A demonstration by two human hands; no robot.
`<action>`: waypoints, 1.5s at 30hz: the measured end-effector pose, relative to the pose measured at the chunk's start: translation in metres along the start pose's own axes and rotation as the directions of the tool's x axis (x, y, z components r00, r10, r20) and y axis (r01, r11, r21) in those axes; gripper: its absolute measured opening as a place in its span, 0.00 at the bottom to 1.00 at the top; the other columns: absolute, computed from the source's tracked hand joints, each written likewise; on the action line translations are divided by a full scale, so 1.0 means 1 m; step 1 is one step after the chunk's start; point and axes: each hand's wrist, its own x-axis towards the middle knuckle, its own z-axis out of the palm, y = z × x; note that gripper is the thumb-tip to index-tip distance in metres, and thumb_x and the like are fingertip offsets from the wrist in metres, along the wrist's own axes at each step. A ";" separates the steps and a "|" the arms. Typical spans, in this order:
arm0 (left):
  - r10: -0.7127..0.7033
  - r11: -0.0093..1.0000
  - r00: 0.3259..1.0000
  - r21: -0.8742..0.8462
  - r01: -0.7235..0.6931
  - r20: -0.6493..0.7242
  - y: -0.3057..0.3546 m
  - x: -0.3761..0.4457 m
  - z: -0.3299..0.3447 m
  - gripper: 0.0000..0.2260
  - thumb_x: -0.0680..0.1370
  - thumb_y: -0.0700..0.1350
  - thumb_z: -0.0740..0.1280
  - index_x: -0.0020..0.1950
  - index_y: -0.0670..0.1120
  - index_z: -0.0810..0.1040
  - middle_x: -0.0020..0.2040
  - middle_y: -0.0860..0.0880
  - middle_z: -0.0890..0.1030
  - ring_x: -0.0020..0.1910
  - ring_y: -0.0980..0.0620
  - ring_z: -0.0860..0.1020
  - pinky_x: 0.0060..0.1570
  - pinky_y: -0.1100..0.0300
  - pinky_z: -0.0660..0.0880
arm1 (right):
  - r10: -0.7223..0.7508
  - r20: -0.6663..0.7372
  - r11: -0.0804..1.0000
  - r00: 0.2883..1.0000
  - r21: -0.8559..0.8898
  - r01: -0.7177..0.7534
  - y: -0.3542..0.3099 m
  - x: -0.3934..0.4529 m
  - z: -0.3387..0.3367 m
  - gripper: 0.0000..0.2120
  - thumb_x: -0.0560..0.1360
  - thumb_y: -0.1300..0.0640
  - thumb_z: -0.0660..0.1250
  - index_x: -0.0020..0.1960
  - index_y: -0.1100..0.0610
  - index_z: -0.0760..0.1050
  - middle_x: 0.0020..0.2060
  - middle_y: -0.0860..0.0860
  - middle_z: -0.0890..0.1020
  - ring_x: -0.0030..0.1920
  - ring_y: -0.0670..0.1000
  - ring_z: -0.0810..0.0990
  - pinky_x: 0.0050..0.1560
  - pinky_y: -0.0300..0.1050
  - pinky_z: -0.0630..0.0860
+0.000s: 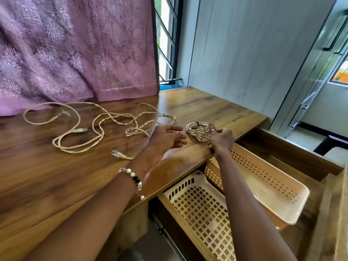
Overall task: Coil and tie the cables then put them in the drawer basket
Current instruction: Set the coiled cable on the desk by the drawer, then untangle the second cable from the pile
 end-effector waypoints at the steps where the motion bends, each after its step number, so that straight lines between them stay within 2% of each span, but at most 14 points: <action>1: 0.024 0.999 0.999 -0.038 -0.022 0.036 0.004 -0.005 -0.003 0.09 0.79 0.31 0.60 0.57 0.35 0.76 0.45 0.38 0.83 0.39 0.46 0.82 0.40 0.58 0.79 | -0.033 -0.062 0.999 0.998 -0.015 0.032 -0.002 -0.004 0.002 0.18 0.74 0.45 0.68 0.43 0.61 0.79 0.42 0.58 0.84 0.44 0.58 0.83 0.48 0.54 0.79; 3: 0.057 0.985 0.992 -0.166 -0.037 0.113 0.014 -0.019 -0.012 0.08 0.79 0.33 0.62 0.56 0.35 0.78 0.43 0.40 0.83 0.36 0.49 0.82 0.36 0.61 0.78 | -0.133 -0.116 0.991 0.984 0.004 0.135 -0.010 -0.018 0.007 0.14 0.76 0.51 0.67 0.50 0.62 0.80 0.47 0.59 0.84 0.48 0.58 0.82 0.50 0.53 0.79; 6: 0.081 0.919 0.983 -0.394 -0.009 0.167 0.035 -0.037 -0.032 0.07 0.79 0.37 0.61 0.50 0.38 0.79 0.34 0.46 0.81 0.26 0.55 0.76 0.26 0.67 0.71 | -0.318 0.013 0.945 0.948 0.086 0.316 -0.031 -0.040 0.018 0.10 0.75 0.56 0.67 0.50 0.61 0.82 0.44 0.57 0.85 0.44 0.55 0.83 0.48 0.54 0.80; 9: 0.092 0.876 0.995 -0.479 -0.062 0.039 0.054 -0.049 -0.068 0.08 0.79 0.40 0.60 0.45 0.42 0.78 0.27 0.50 0.76 0.20 0.58 0.69 0.21 0.69 0.61 | -0.487 0.172 0.872 0.856 0.149 0.467 -0.055 -0.061 0.036 0.09 0.74 0.52 0.69 0.45 0.58 0.82 0.36 0.54 0.84 0.37 0.53 0.83 0.43 0.54 0.79; 12: 0.086 0.930 0.970 -0.330 -0.160 -0.229 0.061 -0.052 -0.118 0.07 0.79 0.41 0.62 0.44 0.43 0.78 0.24 0.53 0.74 0.18 0.59 0.66 0.18 0.70 0.59 | -0.607 0.254 0.795 0.753 0.173 0.582 -0.083 -0.087 0.054 0.08 0.73 0.54 0.70 0.44 0.58 0.82 0.37 0.53 0.85 0.39 0.50 0.82 0.41 0.42 0.73; 16: 0.081 0.991 0.861 -0.050 -0.123 -0.502 0.050 -0.066 -0.186 0.06 0.78 0.39 0.64 0.44 0.44 0.80 0.26 0.52 0.76 0.17 0.60 0.67 0.19 0.70 0.59 | -0.696 0.411 0.675 0.589 0.094 0.732 -0.108 -0.114 0.090 0.08 0.71 0.53 0.72 0.43 0.59 0.82 0.39 0.53 0.84 0.41 0.51 0.81 0.42 0.42 0.71; 21: 0.129 0.982 0.767 0.190 -0.009 -0.629 0.031 -0.091 -0.240 0.09 0.78 0.41 0.65 0.39 0.47 0.78 0.24 0.51 0.78 0.16 0.61 0.70 0.17 0.71 0.61 | -0.459 0.737 0.408 0.497 -0.322 0.854 -0.118 -0.145 0.124 0.21 0.70 0.52 0.73 0.61 0.55 0.75 0.59 0.57 0.78 0.60 0.60 0.77 0.55 0.53 0.75; 24: 0.120 0.969 0.761 0.241 0.049 -0.637 0.018 -0.101 -0.261 0.06 0.79 0.42 0.64 0.44 0.44 0.80 0.32 0.46 0.79 0.17 0.60 0.70 0.18 0.71 0.63 | -0.529 0.708 0.265 0.468 -0.387 0.883 -0.121 -0.163 0.132 0.14 0.76 0.62 0.64 0.61 0.54 0.75 0.59 0.55 0.79 0.58 0.59 0.79 0.50 0.52 0.76; 28: 0.168 0.959 0.769 0.283 0.017 -0.617 0.007 -0.110 -0.275 0.07 0.80 0.41 0.64 0.49 0.39 0.80 0.32 0.43 0.78 0.17 0.60 0.71 0.17 0.70 0.63 | -0.724 0.514 0.407 0.459 -0.218 0.887 -0.128 -0.181 0.140 0.09 0.75 0.61 0.62 0.49 0.57 0.81 0.46 0.58 0.83 0.48 0.61 0.81 0.40 0.47 0.72; 32: 0.290 0.944 0.739 0.311 -0.114 -0.609 -0.003 -0.113 -0.284 0.04 0.78 0.39 0.66 0.45 0.42 0.80 0.31 0.50 0.81 0.22 0.61 0.74 0.22 0.67 0.67 | -0.794 0.294 0.602 0.533 0.258 0.755 -0.145 -0.205 0.139 0.09 0.73 0.60 0.66 0.49 0.55 0.83 0.41 0.52 0.86 0.43 0.52 0.83 0.43 0.42 0.73; 36: 0.476 0.879 0.747 0.273 -0.390 -0.464 0.004 -0.122 -0.285 0.11 0.74 0.40 0.70 0.56 0.43 0.78 0.42 0.55 0.82 0.37 0.66 0.78 0.35 0.74 0.70 | -0.713 0.365 0.617 0.599 0.733 0.288 -0.169 -0.229 0.134 0.11 0.73 0.64 0.66 0.54 0.59 0.80 0.42 0.53 0.86 0.40 0.50 0.83 0.38 0.45 0.78; 40: 0.585 0.810 0.741 0.206 -0.549 -0.330 0.015 -0.130 -0.289 0.16 0.69 0.65 0.68 0.46 0.55 0.80 0.51 0.61 0.82 0.53 0.59 0.77 0.55 0.61 0.73 | -0.700 0.603 0.637 0.382 0.769 -0.046 -0.195 -0.250 0.134 0.09 0.80 0.65 0.58 0.56 0.61 0.76 0.48 0.58 0.81 0.47 0.54 0.80 0.41 0.44 0.79; 43: 0.682 0.732 0.580 0.418 -0.539 -0.446 0.014 -0.127 -0.295 0.35 0.69 0.69 0.67 0.69 0.49 0.69 0.61 0.54 0.76 0.61 0.48 0.74 0.68 0.44 0.66 | -0.577 0.795 0.792 0.188 0.601 -0.110 -0.205 -0.257 0.149 0.16 0.82 0.52 0.53 0.55 0.59 0.76 0.52 0.56 0.81 0.55 0.53 0.79 0.54 0.51 0.76; 45: 0.727 0.668 0.500 0.653 -0.356 -0.471 0.009 -0.127 -0.300 0.46 0.67 0.72 0.65 0.76 0.45 0.58 0.67 0.56 0.69 0.67 0.46 0.69 0.69 0.44 0.64 | -0.476 0.866 0.853 0.154 0.497 -0.156 -0.208 -0.258 0.162 0.21 0.83 0.49 0.49 0.62 0.62 0.73 0.61 0.56 0.78 0.59 0.52 0.78 0.58 0.56 0.75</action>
